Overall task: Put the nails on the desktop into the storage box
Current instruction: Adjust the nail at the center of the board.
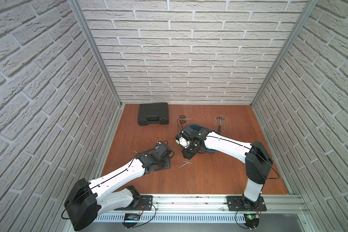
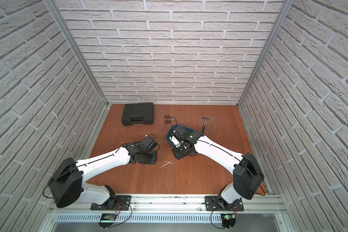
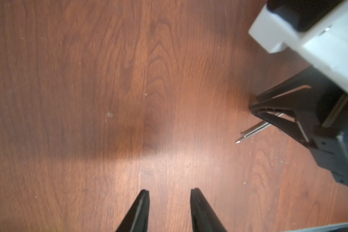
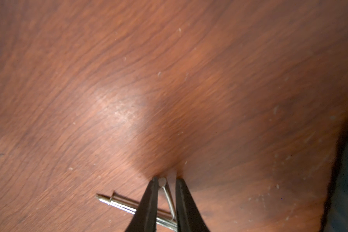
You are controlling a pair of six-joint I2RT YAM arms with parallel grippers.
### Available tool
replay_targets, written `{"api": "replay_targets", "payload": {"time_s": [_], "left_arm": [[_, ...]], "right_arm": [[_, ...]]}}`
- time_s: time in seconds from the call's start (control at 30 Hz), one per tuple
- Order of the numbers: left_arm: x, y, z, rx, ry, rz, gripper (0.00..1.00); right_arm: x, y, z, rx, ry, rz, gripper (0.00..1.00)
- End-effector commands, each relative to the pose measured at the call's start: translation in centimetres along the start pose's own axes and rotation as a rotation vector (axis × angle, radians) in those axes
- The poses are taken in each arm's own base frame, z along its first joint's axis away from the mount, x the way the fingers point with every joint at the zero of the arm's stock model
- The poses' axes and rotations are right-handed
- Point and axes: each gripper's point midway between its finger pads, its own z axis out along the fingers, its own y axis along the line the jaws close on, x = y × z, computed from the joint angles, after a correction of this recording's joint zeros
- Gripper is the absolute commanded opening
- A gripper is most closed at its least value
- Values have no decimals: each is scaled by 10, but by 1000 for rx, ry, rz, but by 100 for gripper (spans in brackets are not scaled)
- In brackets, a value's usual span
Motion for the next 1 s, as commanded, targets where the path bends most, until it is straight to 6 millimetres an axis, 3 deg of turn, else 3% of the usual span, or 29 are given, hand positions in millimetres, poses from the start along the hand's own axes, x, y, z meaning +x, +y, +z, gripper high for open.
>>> {"api": "replay_targets", "payload": {"time_s": [0.0,0.53,0.9,0.97], "left_arm": [[3,11,-7,-14,-43,-58,35],[29,51,-34,-51,-100,-165,37],[34,55,-36,-51,-89,-175,37],[34,55,-37,-50,-90,-176,37]], "right_arm": [[-17,14,3,-23,-21,-79,38],[-33,40,51,3,104,-242,37],[-33,42,73,45,160,-313,38],[-29,40,85,52,190,-316,37]]}}
